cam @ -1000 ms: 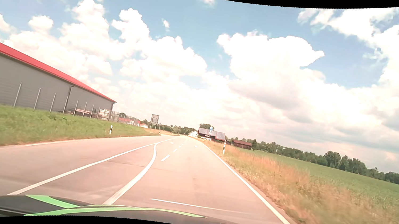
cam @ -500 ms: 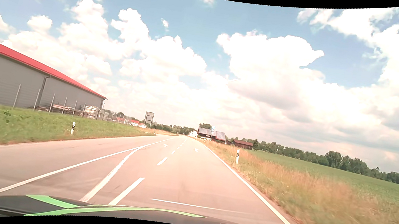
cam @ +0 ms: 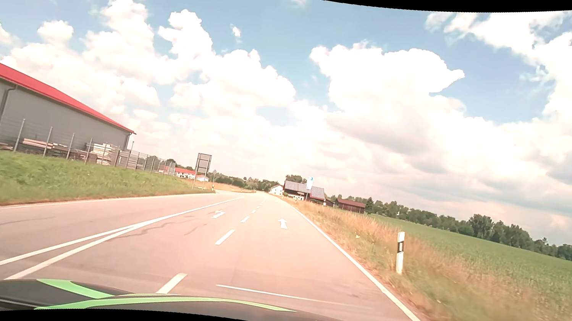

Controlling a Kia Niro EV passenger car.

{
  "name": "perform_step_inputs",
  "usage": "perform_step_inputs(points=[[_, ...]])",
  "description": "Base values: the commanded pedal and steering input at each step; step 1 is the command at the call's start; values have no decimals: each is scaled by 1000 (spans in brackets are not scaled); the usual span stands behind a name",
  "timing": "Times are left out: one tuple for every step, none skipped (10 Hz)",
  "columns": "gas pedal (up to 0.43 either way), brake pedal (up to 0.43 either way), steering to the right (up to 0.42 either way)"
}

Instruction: Follow the waypoints while adhering to traffic rules and regulations

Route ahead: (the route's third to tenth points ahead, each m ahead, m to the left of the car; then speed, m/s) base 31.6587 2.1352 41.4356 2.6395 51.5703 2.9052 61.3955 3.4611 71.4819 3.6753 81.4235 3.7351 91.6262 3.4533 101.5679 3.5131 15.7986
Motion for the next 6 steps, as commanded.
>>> perform_step_inputs(points=[[248,0,-1],[240,0,-2],[228,0,-2],[220,0,-2],[209,0,-2],[197,0,-3]])
